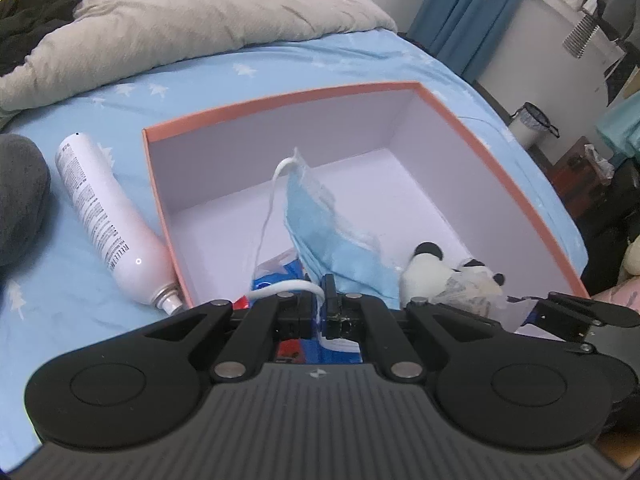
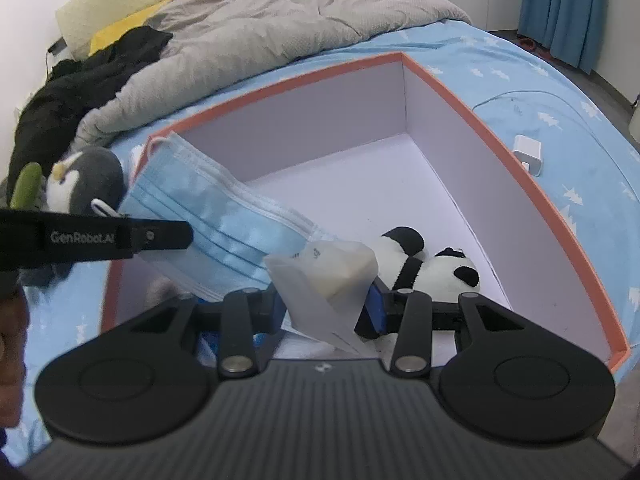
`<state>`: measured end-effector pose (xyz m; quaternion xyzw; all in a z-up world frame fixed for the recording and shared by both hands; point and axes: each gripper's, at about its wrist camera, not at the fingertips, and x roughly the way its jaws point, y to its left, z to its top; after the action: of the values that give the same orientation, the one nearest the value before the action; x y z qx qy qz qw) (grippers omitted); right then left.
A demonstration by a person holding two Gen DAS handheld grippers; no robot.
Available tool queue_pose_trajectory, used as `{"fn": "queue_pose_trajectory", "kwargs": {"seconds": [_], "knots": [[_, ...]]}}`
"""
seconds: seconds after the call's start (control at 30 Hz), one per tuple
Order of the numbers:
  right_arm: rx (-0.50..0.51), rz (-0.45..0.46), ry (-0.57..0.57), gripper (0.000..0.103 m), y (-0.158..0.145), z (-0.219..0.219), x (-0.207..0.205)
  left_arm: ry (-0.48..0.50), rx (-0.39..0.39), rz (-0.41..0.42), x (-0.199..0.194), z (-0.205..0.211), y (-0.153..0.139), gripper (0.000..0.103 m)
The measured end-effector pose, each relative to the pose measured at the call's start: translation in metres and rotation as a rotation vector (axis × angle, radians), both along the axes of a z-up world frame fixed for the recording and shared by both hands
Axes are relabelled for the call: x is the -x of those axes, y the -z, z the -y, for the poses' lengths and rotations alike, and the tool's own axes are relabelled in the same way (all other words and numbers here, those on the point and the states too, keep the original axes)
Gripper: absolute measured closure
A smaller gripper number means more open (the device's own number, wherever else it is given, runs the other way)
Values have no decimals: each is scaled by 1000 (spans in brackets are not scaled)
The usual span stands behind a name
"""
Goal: Organize soft objects
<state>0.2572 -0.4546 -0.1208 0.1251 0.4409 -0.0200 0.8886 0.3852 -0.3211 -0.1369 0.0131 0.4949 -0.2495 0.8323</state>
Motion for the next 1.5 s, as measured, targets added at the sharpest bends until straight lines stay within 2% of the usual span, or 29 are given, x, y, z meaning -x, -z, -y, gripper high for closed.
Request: {"fn": "queue_pose_trajectory", "kwargs": {"seconds": [0.17, 0.27, 0.3, 0.33, 0.37, 0.5, 0.53, 0.6, 0.67, 0.8, 0.83, 0.9, 1.3, 1.43, 1.5], "knots": [[7, -8, 12, 58, 7, 2, -3, -1, 5, -15, -1, -3, -2, 100], [24, -13, 13, 56, 5, 1, -1, 7, 18, -33, -1, -5, -6, 96], [27, -15, 14, 52, 5, 2, 0, 8, 23, -33, 0, -6, -8, 87], [34, -16, 18, 39, 2, 1, 1, 9, 28, -29, 1, -8, -12, 70], [40, -11, 21, 30, 0, 2, 2, 10, 35, -20, 4, -10, -16, 62], [66, 11, 39, 29, -14, 1, 11, 19, 72, 22, 16, -20, -37, 56], [65, 21, 43, 29, -18, 1, 14, 20, 77, 29, 19, -22, -44, 49], [61, 39, 42, 29, -26, -1, 22, 25, 89, 49, 27, -29, -57, 41], [60, 60, 43, 29, -36, -3, 31, 27, 99, 80, 38, -36, -72, 39], [56, 117, 40, 29, -61, -11, 54, 35, 93, 158, 63, -49, -102, 29], [61, 132, 45, 27, -67, -13, 59, 26, 92, 182, 70, -54, -109, 29], [69, 158, 49, 15, -80, -18, 71, 14, 99, 209, 83, -64, -125, 29], [69, 274, 71, 16, -128, -39, 136, 32, 132, 312, 165, -104, -188, 29], [75, 322, 76, 16, -141, -46, 164, 26, 165, 323, 191, -115, -195, 29], [74, 338, 80, 16, -145, -48, 177, 27, 152, 339, 205, -118, -195, 29]]}}
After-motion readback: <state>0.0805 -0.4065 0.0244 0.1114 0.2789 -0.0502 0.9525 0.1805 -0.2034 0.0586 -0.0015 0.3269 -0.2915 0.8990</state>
